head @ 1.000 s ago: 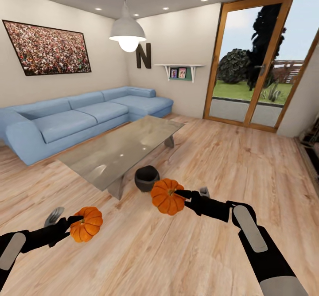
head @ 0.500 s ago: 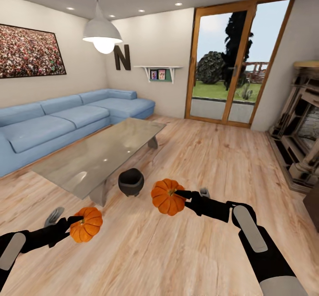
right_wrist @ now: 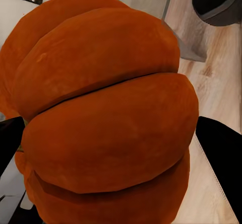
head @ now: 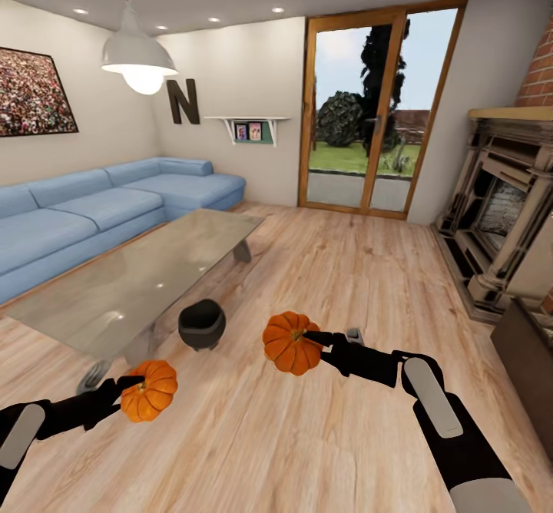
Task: Place each of the two pumpkins and all three candles from the living room inside a cabinet in the living room (use any cabinet), then make sure every cabinet is closed, and position the cauldron so it is next to a table in the living room.
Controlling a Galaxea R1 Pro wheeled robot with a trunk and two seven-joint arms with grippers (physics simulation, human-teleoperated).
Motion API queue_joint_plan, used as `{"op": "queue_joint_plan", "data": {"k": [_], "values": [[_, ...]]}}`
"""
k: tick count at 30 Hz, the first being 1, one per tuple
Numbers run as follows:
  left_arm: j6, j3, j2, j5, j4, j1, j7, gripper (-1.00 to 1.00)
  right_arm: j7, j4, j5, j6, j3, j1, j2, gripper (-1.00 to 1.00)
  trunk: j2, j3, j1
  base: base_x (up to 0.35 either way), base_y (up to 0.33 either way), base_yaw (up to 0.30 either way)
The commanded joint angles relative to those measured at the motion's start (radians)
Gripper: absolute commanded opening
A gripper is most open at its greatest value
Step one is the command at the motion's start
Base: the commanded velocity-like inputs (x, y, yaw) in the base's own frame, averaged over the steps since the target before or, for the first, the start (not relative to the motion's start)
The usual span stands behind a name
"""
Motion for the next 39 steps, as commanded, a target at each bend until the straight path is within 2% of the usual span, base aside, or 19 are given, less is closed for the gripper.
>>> {"op": "queue_joint_plan", "data": {"k": [1,16,39], "values": [[0.009,0.003,0.0,0.009,-0.001,-0.001,-0.004,-1.0,0.011,0.0,-0.007,0.002,0.001,-0.001,-0.001,-1.0,-0.001,-0.001,0.0,0.219,-0.209,-0.15],[0.009,0.003,0.0,0.01,-0.001,-0.001,-0.002,-1.0,0.011,0.001,-0.007,0.001,0.0,-0.001,-0.001,-1.0,-0.001,0.007,0.0,0.253,-0.204,-0.263],[0.008,0.003,0.0,0.01,0.001,-0.001,-0.002,-1.0,0.011,0.012,-0.006,0.001,-0.002,-0.001,-0.001,-1.0,-0.001,0.015,0.0,0.312,-0.086,-0.277]]}}
